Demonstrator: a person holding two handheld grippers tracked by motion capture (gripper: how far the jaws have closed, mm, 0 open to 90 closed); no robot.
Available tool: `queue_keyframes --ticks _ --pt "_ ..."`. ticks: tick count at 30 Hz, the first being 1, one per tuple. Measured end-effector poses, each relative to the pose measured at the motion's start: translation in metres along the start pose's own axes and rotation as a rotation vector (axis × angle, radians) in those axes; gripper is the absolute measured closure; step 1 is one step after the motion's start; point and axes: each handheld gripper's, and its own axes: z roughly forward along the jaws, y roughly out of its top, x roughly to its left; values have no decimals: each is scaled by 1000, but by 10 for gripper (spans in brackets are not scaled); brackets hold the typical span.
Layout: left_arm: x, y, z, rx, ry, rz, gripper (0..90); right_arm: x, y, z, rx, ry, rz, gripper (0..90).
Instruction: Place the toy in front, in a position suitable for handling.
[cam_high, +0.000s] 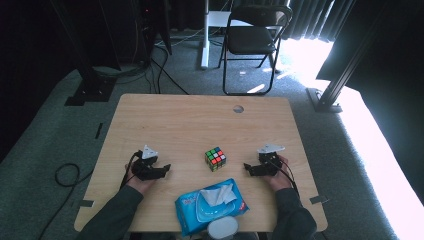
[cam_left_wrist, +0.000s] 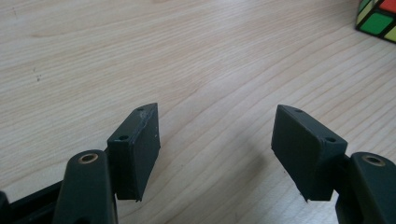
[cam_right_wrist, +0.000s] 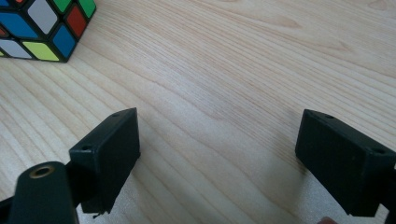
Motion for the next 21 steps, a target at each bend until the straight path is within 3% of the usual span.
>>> queue_keyframes --ticks 13,16,21 --pt "-9 13 -11 -21 -47 33 330 0 0 0 0 0 -1 136" --pt "-14 18 -11 -21 -88 52 323 0 0 0 0 -1 -1 136" --pt "-19 23 -11 -21 -113 81 309 0 0 0 0 -1 -1 136"
